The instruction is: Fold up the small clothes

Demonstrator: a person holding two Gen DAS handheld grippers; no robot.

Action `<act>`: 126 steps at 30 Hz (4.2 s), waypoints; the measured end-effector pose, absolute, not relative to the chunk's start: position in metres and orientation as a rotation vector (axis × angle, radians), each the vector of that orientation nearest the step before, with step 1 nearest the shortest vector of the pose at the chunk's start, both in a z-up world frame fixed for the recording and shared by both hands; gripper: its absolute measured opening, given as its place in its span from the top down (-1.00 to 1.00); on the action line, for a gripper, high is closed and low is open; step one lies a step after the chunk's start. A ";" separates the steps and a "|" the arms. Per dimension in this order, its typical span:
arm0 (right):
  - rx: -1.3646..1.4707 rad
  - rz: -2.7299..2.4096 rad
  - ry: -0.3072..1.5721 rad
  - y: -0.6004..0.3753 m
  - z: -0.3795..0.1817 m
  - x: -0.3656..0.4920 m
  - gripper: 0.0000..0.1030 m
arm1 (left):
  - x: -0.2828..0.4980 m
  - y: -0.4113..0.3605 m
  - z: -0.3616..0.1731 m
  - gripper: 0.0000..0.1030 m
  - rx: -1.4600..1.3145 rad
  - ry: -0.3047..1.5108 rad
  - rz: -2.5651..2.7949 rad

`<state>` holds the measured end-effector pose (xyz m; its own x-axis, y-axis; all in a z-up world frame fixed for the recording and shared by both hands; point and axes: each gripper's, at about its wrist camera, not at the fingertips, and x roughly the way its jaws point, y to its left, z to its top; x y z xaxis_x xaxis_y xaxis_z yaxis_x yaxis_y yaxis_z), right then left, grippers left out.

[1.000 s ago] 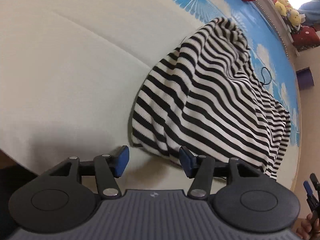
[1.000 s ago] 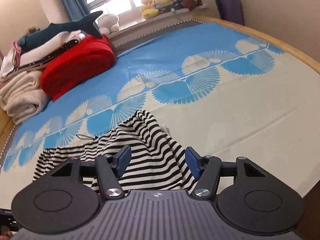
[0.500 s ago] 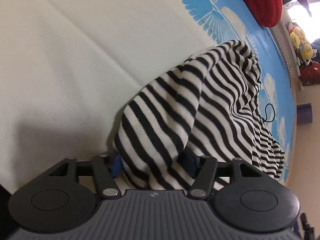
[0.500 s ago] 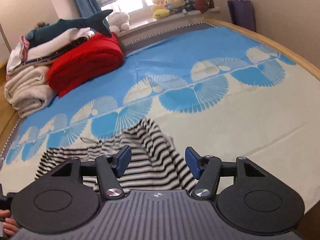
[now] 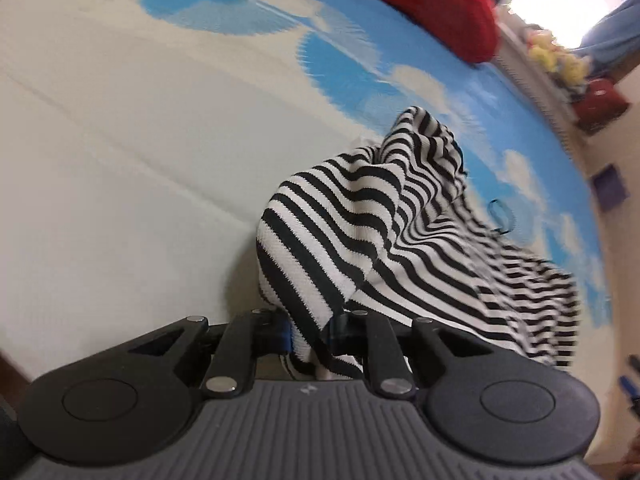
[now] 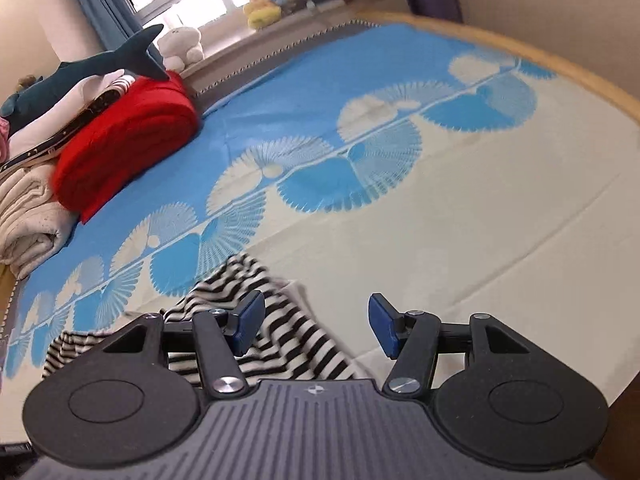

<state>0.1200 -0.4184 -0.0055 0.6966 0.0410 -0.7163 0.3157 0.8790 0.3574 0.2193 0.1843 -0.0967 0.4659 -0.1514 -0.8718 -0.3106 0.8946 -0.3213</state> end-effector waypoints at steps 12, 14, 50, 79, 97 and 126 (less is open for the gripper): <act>0.413 -0.126 0.765 -0.417 0.000 0.106 -0.15 | 0.199 0.052 0.029 0.68 -0.116 0.856 -0.121; 0.406 -0.125 0.756 -0.423 0.001 0.101 -0.15 | 0.195 -0.001 0.049 0.69 -0.075 0.810 -0.222; 0.251 0.182 1.155 -0.342 -0.070 0.147 0.36 | 0.220 -0.023 -0.036 0.02 -0.059 0.960 -0.516; 0.205 0.091 0.971 -0.375 -0.044 0.107 0.89 | 0.210 -0.064 -0.072 -0.05 0.142 1.059 -0.650; 0.430 0.056 0.850 -0.405 -0.032 0.180 0.19 | 0.214 -0.066 -0.105 -0.35 0.229 1.182 -0.702; 0.398 0.328 0.897 -0.375 -0.050 0.170 0.31 | 0.226 -0.045 -0.077 -0.37 0.125 1.123 -0.678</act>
<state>0.1702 -0.3748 -0.0504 0.5831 0.4353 -0.6859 -0.1093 0.8787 0.4647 0.2264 -0.0452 -0.0774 0.2573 -0.4371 -0.8618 0.5586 0.7950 -0.2365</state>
